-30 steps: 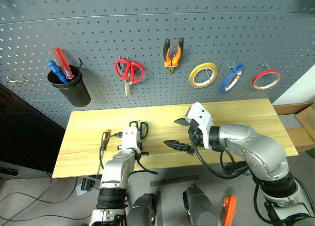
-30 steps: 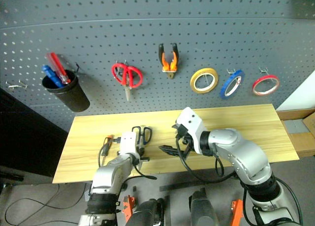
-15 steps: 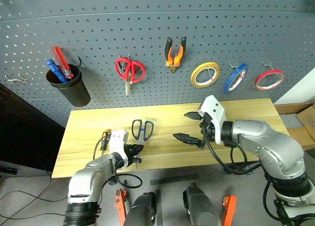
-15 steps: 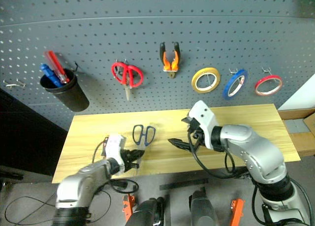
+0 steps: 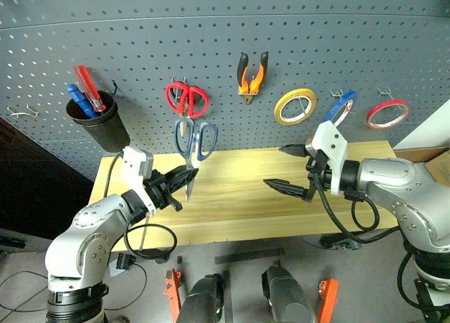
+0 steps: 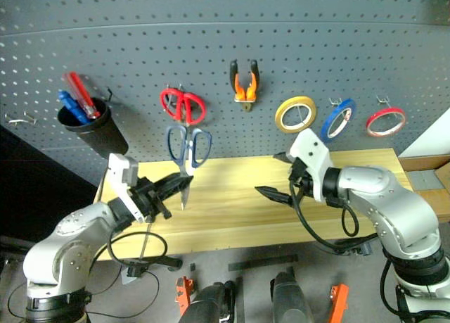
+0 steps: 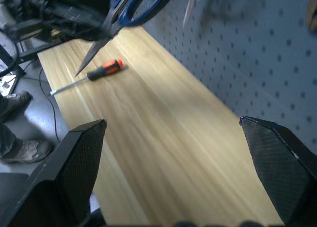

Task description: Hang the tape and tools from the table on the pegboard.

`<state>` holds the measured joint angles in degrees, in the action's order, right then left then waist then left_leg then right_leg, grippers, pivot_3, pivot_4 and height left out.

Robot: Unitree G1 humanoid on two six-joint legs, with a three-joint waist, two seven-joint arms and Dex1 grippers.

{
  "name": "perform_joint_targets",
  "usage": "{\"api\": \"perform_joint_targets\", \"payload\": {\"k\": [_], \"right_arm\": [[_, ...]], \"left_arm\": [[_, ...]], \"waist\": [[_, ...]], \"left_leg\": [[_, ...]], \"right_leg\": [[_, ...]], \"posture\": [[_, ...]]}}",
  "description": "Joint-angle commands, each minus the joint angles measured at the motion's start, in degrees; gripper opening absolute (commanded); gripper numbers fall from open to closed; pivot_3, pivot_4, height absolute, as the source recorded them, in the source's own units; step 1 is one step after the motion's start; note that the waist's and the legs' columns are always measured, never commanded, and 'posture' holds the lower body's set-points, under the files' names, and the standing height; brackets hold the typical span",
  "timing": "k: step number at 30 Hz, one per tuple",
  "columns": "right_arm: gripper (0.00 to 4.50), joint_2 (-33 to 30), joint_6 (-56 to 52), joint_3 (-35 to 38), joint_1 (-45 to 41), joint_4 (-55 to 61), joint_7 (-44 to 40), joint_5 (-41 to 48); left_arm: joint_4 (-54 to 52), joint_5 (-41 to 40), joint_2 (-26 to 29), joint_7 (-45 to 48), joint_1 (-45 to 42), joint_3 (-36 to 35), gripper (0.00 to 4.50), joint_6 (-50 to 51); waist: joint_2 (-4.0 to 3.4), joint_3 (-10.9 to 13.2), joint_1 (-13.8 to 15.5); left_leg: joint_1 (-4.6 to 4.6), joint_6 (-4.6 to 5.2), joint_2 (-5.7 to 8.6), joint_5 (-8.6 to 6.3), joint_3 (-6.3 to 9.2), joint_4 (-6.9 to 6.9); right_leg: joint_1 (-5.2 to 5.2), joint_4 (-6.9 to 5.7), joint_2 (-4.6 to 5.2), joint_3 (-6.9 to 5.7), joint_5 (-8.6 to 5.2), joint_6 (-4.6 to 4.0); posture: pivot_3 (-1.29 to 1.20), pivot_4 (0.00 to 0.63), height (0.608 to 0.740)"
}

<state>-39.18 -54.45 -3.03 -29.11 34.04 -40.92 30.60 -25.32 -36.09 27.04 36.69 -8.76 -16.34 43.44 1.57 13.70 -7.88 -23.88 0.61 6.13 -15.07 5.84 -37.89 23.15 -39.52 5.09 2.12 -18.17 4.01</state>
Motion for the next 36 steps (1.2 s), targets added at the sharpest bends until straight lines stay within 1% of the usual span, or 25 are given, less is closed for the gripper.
{"api": "perform_joint_targets", "payload": {"k": [1,6,8,11,15,17,18,20,28,33,36], "right_arm": [[4.50,-0.4,2.9,3.3,-2.7,0.6,-1.0,1.6],[4.50,-0.6,4.5,3.8,-4.5,-1.5,-1.1,1.2],[4.50,-0.9,5.1,3.3,-4.6,-2.1,-1.1,0.7],[4.50,-1.2,5.4,2.7,-4.7,-2.7,-1.0,0.1],[4.50,-0.9,5.4,2.3,-5.0,-2.8,-0.8,-0.1],[4.50,-0.9,5.5,2.1,-5.2,-2.9,-0.7,-0.3],[4.50,-0.9,5.6,2.1,-5.2,-2.9,-0.6,-0.4],[4.50,-0.8,5.5,2.1,-5.3,-2.7,-0.3,-0.3],[4.50,-0.5,4.9,2.6,-4.8,-1.7,0.6,0.2],[4.50,-0.8,4.9,2.8,-4.4,-1.5,1.0,0.3],[4.50,-0.7,5.0,2.7,-4.4,-1.7,1.1,0.3]], "left_arm": [[-4.9,-3.1,-0.4,-2.7,-1.6,-2.1,0.34,-1.1],[-4.8,-5.0,-0.4,-5.6,-3.7,-2.5,0.34,-1.4],[-2.6,-5.1,-0.8,-7.0,-5.6,-3.0,0.34,-1.9],[1.7,-3.1,-0.7,-7.9,-7.6,-2.9,0.34,-4.1],[7.1,-1.0,-0.6,-7.0,-10.0,-0.9,0.34,-7.0],[9.2,-0.4,-0.9,-6.3,-10.6,0.2,0.22,-7.8],[10.0,0.2,-1.0,-5.8,-10.8,1.2,0.03,-8.5],[11.1,0.9,-1.0,-4.6,-11.1,2.7,0.03,-9.7],[12.2,0.1,-1.3,-4.1,-11.5,2.5,0.03,-10.5],[10.2,-2.5,-0.3,-3.8,-10.8,0.7,0.03,-9.0],[11.2,-3.6,0.7,-3.3,-11.0,-0.8,0.03,-9.0]], "waist": [[0.00,0.0,-0.1],[0.01,0.0,0.0],[0.01,0.0,0.0],[0.01,0.0,0.1],[0.01,0.0,-0.1],[0.01,0.0,0.0],[0.01,0.0,-0.1],[0.01,0.0,-0.1],[0.01,0.0,-0.1],[0.01,0.0,-0.2],[0.01,0.0,-0.2]], "left_leg": [[0.00,-0.02,0.00,0.01,-0.02,0.00],[0.00,-0.05,-0.01,0.03,-0.03,0.00],[-0.01,-0.06,0.00,0.03,-0.03,0.00],[-0.02,-0.06,0.01,0.04,-0.04,-0.04],[-0.01,-0.07,0.01,0.04,-0.06,-0.03],[-0.02,-0.07,0.01,0.04,-0.06,-0.03],[-0.03,-0.07,0.01,0.04,-0.05,-0.04],[-0.03,-0.07,0.02,0.04,-0.07,-0.04],[-0.03,-0.06,0.01,0.04,-0.06,-0.04],[-0.03,-0.06,0.01,0.04,-0.07,-0.04],[-0.03,-0.07,0.00,0.04,-0.06,-0.04]], "right_leg": [[0.00,0.00,0.00,0.01,0.00,0.00],[0.01,-0.01,-0.01,0.00,0.00,0.00],[0.01,-0.01,0.00,0.00,0.00,0.00],[0.01,-0.02,0.00,0.00,0.01,0.01],[0.03,-0.04,0.00,0.01,0.01,0.01],[0.03,-0.03,0.00,0.01,0.02,0.01],[0.03,-0.02,0.00,0.01,0.02,0.01],[0.03,-0.02,0.00,0.02,0.02,0.01],[0.04,-0.03,0.01,0.02,0.02,0.00],[0.04,-0.03,0.01,0.02,0.02,0.00],[0.04,-0.04,0.01,0.01,0.02,0.00]], "posture": [[-0.23,0.240,0.740],[-0.22,0.235,0.740],[-0.22,0.232,0.740],[-0.23,0.231,0.740],[-0.23,0.234,0.740],[-0.24,0.237,0.740],[-0.24,0.237,0.740],[-0.24,0.240,0.740],[-0.25,0.244,0.740],[-0.25,0.243,0.740],[-0.24,0.243,0.740]]}}
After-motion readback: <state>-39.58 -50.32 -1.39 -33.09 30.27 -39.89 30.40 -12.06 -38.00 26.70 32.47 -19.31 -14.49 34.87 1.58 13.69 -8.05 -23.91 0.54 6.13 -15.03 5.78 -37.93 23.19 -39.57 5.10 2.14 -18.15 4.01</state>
